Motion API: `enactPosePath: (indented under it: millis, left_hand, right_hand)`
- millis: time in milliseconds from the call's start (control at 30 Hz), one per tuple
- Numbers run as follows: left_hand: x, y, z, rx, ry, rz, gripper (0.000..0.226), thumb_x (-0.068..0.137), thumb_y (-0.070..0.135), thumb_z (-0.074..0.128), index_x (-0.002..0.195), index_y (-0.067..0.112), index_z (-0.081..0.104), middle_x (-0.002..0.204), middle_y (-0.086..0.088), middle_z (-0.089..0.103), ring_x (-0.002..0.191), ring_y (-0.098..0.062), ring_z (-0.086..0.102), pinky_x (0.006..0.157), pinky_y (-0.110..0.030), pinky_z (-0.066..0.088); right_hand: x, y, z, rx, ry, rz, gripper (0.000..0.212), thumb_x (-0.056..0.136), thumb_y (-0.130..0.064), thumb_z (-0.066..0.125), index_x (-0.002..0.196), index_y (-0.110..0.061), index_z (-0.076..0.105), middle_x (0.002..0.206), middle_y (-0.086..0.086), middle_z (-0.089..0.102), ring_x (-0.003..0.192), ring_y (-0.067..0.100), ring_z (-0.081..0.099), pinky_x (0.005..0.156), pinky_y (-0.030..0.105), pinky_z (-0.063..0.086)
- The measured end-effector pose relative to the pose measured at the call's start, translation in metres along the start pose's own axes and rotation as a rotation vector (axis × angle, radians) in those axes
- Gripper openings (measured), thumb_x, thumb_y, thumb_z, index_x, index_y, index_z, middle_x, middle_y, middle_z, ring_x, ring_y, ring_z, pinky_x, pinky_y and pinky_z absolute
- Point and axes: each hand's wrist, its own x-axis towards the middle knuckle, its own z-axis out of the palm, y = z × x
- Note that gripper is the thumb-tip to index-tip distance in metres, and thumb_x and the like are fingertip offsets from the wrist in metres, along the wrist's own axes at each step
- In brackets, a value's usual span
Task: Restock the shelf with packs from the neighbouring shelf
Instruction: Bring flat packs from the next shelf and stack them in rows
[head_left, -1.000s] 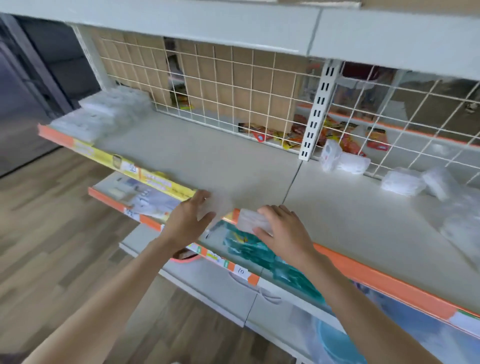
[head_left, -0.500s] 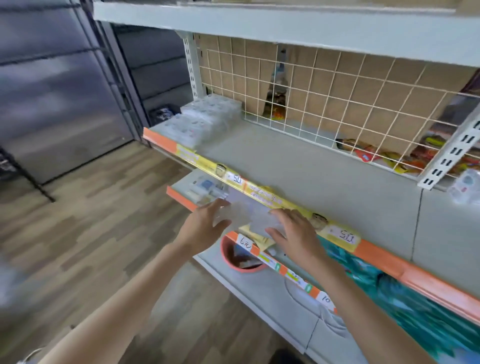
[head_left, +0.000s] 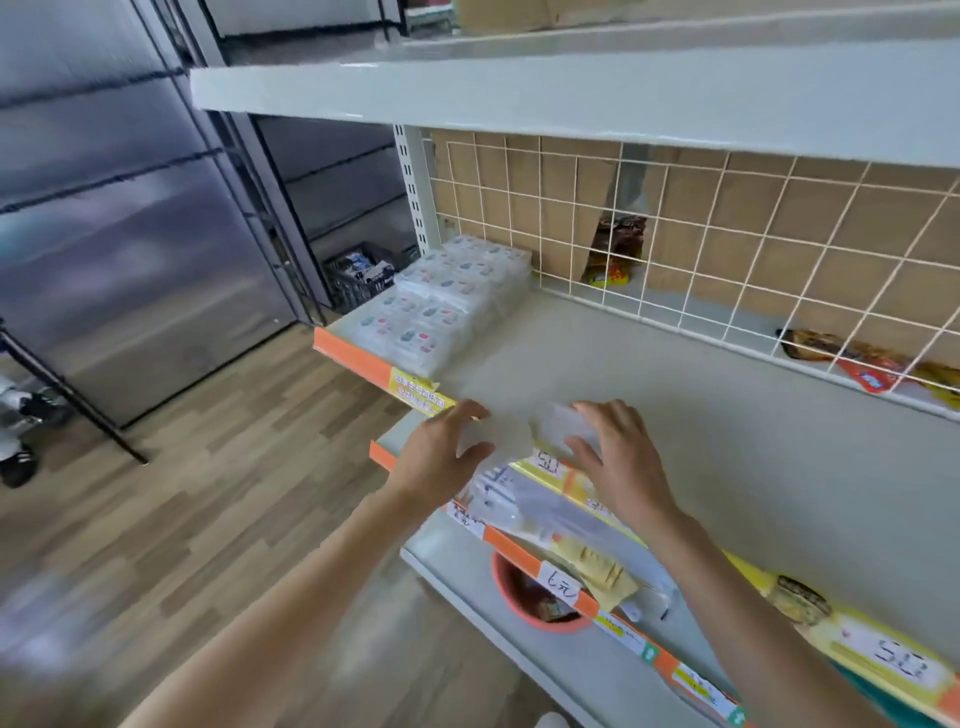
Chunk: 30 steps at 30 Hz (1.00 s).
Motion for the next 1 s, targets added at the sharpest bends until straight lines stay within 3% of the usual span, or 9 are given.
enactPosePath:
  millis: [133, 267, 433, 567, 700, 800, 900, 933, 1000]
  left_hand:
    - [0.047, -0.014, -0.004, -0.017, 0.037, 0.037, 0.033, 0.087, 0.018, 0.062, 0.119, 0.014, 0.053, 0.120, -0.007, 0.059, 0.103, -0.026, 0.057, 0.074, -0.023, 0.036]
    - [0.080, -0.025, 0.015, -0.014, 0.007, 0.055, 0.034, 0.087, 0.019, 0.062, 0.120, 0.015, 0.054, 0.122, -0.006, 0.058, 0.096, -0.028, 0.059, 0.076, -0.028, 0.041]
    - [0.130, -0.035, 0.042, -0.041, -0.073, 0.127, 0.033, 0.087, 0.017, 0.061, 0.119, 0.015, 0.054, 0.120, -0.007, 0.059, 0.103, -0.028, 0.057, 0.073, -0.026, 0.037]
    - [0.163, -0.036, 0.056, -0.132, -0.156, 0.262, 0.031, 0.085, 0.010, 0.062, 0.115, 0.010, 0.055, 0.113, -0.008, 0.061, 0.100, -0.029, 0.058, 0.071, -0.020, 0.035]
    - [0.173, -0.044, 0.060, -0.265, -0.214, 0.353, 0.029, 0.081, 0.021, 0.058, 0.109, 0.024, 0.055, 0.106, 0.000, 0.062, 0.091, -0.020, 0.059, 0.070, -0.016, 0.038]
    - [0.169, -0.058, 0.063, -0.326, -0.191, 0.413, 0.044, 0.071, 0.004, 0.057, 0.104, 0.033, 0.051, 0.108, 0.004, 0.058, 0.094, -0.009, 0.057, 0.078, -0.003, 0.037]
    - [0.166, -0.067, 0.069, -0.293, -0.182, 0.413, 0.053, 0.062, -0.006, 0.048, 0.109, 0.017, 0.057, 0.118, 0.001, 0.052, 0.111, -0.009, 0.048, 0.091, -0.001, 0.032]
    - [0.167, -0.069, 0.072, -0.270, -0.202, 0.410, 0.052, 0.061, 0.003, 0.046, 0.111, 0.010, 0.056, 0.120, -0.002, 0.051, 0.116, -0.013, 0.044, 0.096, -0.007, 0.032]
    - [0.172, -0.071, 0.076, -0.261, -0.260, 0.386, 0.060, 0.059, 0.025, 0.049, 0.116, 0.007, 0.050, 0.120, -0.001, 0.046, 0.115, -0.019, 0.040, 0.097, -0.019, 0.035]
  right_hand:
    - [0.033, 0.012, 0.018, -0.010, 0.055, 0.104, 0.036, 0.077, -0.008, 0.072, 0.111, -0.006, 0.061, 0.092, 0.017, 0.056, 0.087, 0.038, 0.053, 0.074, 0.042, 0.048]
    - [0.039, 0.028, 0.026, -0.087, 0.003, 0.154, 0.034, 0.078, -0.010, 0.071, 0.111, -0.005, 0.061, 0.093, 0.018, 0.057, 0.087, 0.040, 0.054, 0.074, 0.044, 0.050]
    - [0.048, 0.035, 0.025, -0.102, -0.072, 0.320, 0.043, 0.087, -0.023, 0.060, 0.127, -0.011, 0.051, 0.113, 0.014, 0.054, 0.104, 0.033, 0.053, 0.079, 0.037, 0.045]
    - [0.052, 0.032, 0.026, -0.127, -0.063, 0.426, 0.044, 0.091, -0.027, 0.053, 0.132, -0.017, 0.042, 0.122, 0.006, 0.048, 0.107, 0.028, 0.052, 0.077, 0.033, 0.043]
    - [0.058, 0.024, 0.033, -0.226, 0.029, 0.445, 0.039, 0.084, -0.016, 0.062, 0.121, -0.018, 0.053, 0.108, 0.005, 0.056, 0.091, 0.032, 0.059, 0.073, 0.036, 0.045]
    - [0.054, 0.022, 0.046, -0.229, 0.077, 0.391, 0.055, 0.061, -0.004, 0.077, 0.106, -0.024, 0.053, 0.092, 0.004, 0.060, 0.073, 0.031, 0.062, 0.063, 0.037, 0.049]
    - [0.052, 0.022, 0.048, -0.171, 0.060, 0.410, 0.051, 0.064, -0.014, 0.075, 0.108, -0.026, 0.052, 0.107, 0.005, 0.057, 0.096, 0.030, 0.058, 0.078, 0.038, 0.047]
    - [0.051, 0.023, 0.049, -0.138, 0.046, 0.432, 0.043, 0.070, -0.026, 0.069, 0.110, -0.023, 0.055, 0.117, 0.006, 0.053, 0.110, 0.030, 0.051, 0.088, 0.038, 0.042]
    - [0.049, 0.024, 0.050, -0.129, -0.021, 0.436, 0.049, 0.076, -0.051, 0.052, 0.113, -0.020, 0.056, 0.133, 0.005, 0.042, 0.129, 0.023, 0.032, 0.100, 0.034, 0.030]
